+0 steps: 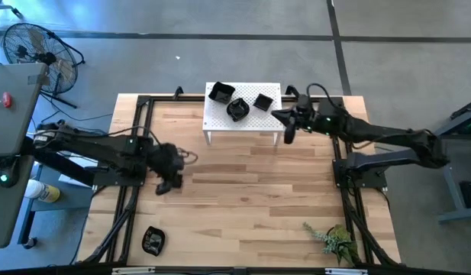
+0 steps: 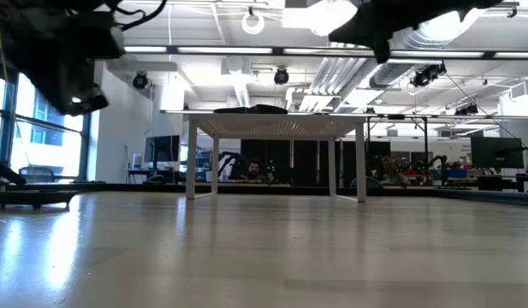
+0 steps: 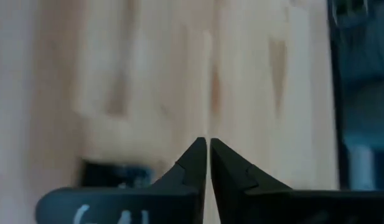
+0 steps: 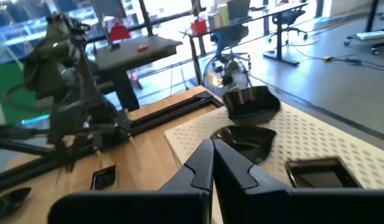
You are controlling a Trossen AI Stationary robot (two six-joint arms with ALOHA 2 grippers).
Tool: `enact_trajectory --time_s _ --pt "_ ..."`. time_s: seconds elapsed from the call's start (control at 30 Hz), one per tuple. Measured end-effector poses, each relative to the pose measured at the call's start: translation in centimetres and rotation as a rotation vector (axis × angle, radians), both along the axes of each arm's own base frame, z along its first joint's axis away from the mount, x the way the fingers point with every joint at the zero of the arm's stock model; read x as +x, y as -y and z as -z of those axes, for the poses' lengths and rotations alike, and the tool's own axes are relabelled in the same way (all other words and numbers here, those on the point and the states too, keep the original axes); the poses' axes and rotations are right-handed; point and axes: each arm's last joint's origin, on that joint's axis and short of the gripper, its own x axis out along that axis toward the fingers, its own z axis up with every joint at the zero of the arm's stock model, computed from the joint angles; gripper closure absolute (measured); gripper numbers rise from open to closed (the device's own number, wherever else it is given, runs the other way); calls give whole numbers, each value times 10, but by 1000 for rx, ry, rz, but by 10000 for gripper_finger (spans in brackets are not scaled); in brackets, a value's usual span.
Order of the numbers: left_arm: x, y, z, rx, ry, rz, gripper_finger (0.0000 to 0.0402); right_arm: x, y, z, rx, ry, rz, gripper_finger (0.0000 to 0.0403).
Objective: Pick & Place Mini shaped plates
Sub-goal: Stack the black leaf shaped plate on top of the black leaf shaped plates on the shelf
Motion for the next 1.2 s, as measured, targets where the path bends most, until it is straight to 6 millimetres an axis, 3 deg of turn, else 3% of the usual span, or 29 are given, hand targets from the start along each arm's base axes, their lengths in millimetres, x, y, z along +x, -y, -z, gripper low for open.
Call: enact_trajectory --time_s 0.2,0.4,0.63,0.9,1.2 --pt "-7 32 10 -43 -144 114 336 -21 -6 11 8 35 45 402" --pt "-11 71 21 -20 -200 314 282 -24 -6 12 2 45 45 402" --pt "-12 112 36 -6 -189 501 271 -24 -6 12 0 51 44 402" --pt "-11 138 57 21 -221 583 270 -24 -6 12 24 60 47 402" --pt "-6 143 71 75 -239 537 276 -24 -6 11 30 71 49 402"
